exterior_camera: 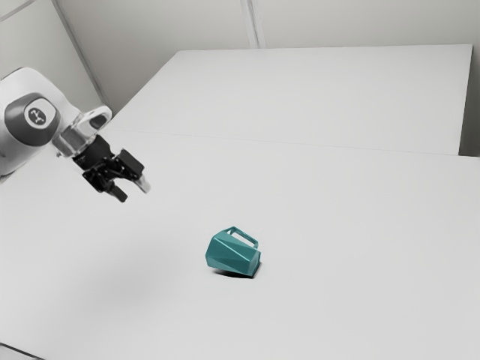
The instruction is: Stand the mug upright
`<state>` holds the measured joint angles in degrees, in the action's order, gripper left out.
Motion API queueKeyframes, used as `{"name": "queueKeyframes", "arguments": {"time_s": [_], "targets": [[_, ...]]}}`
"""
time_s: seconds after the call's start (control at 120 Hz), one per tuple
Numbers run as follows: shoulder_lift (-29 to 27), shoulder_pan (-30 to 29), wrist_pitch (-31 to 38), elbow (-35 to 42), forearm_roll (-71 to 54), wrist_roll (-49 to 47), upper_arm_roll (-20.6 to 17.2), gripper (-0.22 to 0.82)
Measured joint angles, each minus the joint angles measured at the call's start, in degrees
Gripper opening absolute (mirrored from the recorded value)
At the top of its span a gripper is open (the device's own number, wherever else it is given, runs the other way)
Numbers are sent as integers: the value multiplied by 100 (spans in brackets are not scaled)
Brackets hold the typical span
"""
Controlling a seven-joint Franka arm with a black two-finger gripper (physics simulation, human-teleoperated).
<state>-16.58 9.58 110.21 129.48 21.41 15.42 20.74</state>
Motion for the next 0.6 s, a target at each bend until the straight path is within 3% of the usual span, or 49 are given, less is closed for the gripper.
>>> {"name": "queueKeyframes", "arguments": {"time_s": [0.167,0.6], "targets": [[461,-41,128,95,689,619,113,58],[1037,-86,259,407,2349,2308,201,58]]}}
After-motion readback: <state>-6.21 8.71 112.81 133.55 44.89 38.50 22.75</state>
